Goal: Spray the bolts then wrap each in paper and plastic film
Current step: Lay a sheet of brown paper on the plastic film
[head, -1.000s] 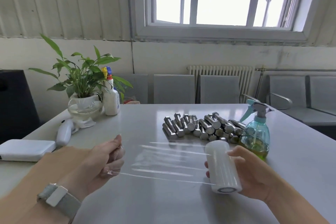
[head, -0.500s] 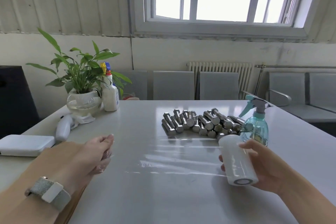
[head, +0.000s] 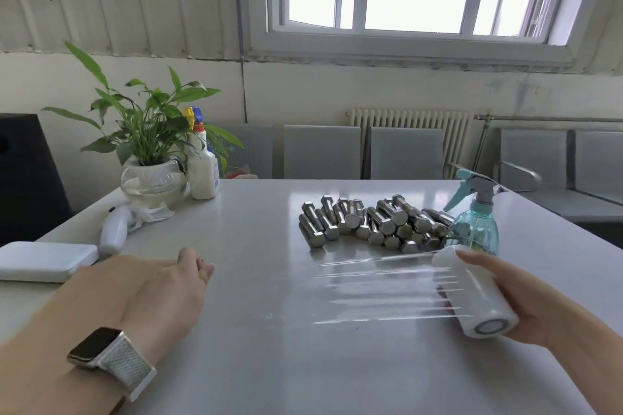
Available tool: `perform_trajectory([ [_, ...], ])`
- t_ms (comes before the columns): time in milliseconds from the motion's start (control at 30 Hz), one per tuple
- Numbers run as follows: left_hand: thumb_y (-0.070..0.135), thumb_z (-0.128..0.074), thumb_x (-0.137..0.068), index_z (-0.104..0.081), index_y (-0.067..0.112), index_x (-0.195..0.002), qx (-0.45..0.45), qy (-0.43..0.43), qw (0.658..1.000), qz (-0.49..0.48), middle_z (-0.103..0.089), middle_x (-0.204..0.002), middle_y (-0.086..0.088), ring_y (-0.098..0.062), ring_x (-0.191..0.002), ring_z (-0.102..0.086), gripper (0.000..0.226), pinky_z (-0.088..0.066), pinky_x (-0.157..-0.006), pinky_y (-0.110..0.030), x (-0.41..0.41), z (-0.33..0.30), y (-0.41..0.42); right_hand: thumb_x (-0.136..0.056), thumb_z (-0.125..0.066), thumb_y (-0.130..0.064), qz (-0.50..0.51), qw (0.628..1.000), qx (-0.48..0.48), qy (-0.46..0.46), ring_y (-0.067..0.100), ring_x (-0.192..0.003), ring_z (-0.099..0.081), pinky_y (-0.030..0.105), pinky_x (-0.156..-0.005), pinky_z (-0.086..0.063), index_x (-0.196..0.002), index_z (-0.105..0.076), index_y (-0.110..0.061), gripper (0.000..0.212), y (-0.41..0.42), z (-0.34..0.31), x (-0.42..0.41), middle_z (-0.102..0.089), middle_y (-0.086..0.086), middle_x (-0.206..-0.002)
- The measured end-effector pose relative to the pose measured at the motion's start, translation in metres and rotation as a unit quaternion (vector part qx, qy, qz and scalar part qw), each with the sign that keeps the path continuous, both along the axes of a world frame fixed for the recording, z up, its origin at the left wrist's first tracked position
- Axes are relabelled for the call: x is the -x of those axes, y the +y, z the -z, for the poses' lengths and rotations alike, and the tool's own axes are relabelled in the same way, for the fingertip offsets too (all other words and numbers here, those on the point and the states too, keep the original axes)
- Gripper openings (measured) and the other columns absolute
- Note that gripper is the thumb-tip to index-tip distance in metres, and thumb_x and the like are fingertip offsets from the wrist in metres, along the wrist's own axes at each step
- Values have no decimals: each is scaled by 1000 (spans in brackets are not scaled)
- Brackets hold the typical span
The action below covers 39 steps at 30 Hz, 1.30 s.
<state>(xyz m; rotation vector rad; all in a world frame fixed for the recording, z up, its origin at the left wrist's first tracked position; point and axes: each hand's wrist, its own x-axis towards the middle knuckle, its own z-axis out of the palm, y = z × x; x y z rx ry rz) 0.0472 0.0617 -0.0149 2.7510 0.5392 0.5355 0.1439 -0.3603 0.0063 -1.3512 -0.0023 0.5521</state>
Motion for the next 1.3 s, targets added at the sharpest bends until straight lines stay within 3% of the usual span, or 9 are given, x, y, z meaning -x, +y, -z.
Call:
perform_trajectory([
  [167, 46, -25, -101, -30, 24, -93, -115, -1, 993, 3, -44, -62, 7, -26, -75, -67, 24, -36, -56, -33, 0, 21, 8, -20, -96, -24, 13, 997, 76, 8, 34, -64, -70, 37, -51, -56, -112, -61, 2, 102, -11, -6, -5, -68, 25, -85],
  [267, 47, -26, -100, -35, 21, -98, -168, -1, 986, 1, -58, -68, 4, -24, -75, -70, 27, -40, -55, -32, 1, 28, 9, -34, -92, -28, 31, 986, 159, -26, 28, -55, -66, 30, -46, -53, -106, -64, 0, 82, -16, -7, -4, -69, 19, -75],
  [367, 47, -30, -100, -42, 19, -103, -194, -8, 981, 4, -66, -75, 2, -23, -73, -70, 30, -39, -52, -31, 1, 34, 10, -53, -93, -14, 36, 975, 216, -45, 33, -68, -68, 38, -62, -58, -114, -61, 3, 70, -21, -11, -2, -70, 22, -82],
  [533, 49, -25, -100, -39, 20, -113, -222, 6, 975, -2, -65, -90, 7, -15, -84, -70, 35, -35, -52, -30, -2, 36, 7, -64, -75, -65, 99, 920, 364, -107, 25, -75, -65, 30, -57, -50, -105, -63, -7, 72, -21, -9, -3, -68, 10, -88],
  [667, 47, -26, -100, -38, 22, -110, -202, 3, 979, 1, -59, -93, 8, -15, -83, -69, 30, -35, -52, -29, 0, 37, 5, -85, -58, -64, 139, 877, 437, -142, 29, -101, -60, 32, -75, -44, -132, -53, -9, 73, -19, -1, -17, -62, 12, -118],
  [833, 42, -37, -98, -46, 22, -101, -163, -37, 986, 5, -59, -84, 7, -20, -73, -70, 22, -34, -48, -29, 4, 31, -2, -84, -52, -70, 113, 809, 547, -186, 30, -107, -58, 33, -87, -45, -136, -48, -12, 78, -18, -1, -31, -62, 13, -123],
  [967, 40, -43, -97, -49, 22, -98, -171, -31, 985, -2, -57, -80, 5, -19, -67, -69, 19, -35, -46, -28, 2, 31, -5, -92, -44, -65, 102, 796, 577, -150, 34, -131, -46, 34, -97, -38, -149, -31, -5, 84, -20, -3, -37, -47, 17, -146],
  [1133, 23, -68, -84, -55, 14, -81, -177, -41, 983, 14, -51, -63, 2, -22, -44, -59, 16, -21, -40, -18, 2, 27, -8, -86, -47, -71, 79, 749, 637, -164, 30, -121, -53, 31, -86, -41, -145, -37, -13, 84, -25, -4, -38, -55, 12, -138],
  [1300, 36, -43, -97, -44, 33, -96, -119, -48, 992, 5, -46, -86, 9, -13, -72, -59, 4, -37, -50, -30, 0, 22, -8, -67, -30, -90, 72, 713, 671, -190, 28, -110, -56, 34, -85, -45, -141, -40, -19, 103, -21, -6, -36, -60, 8, -131],
])
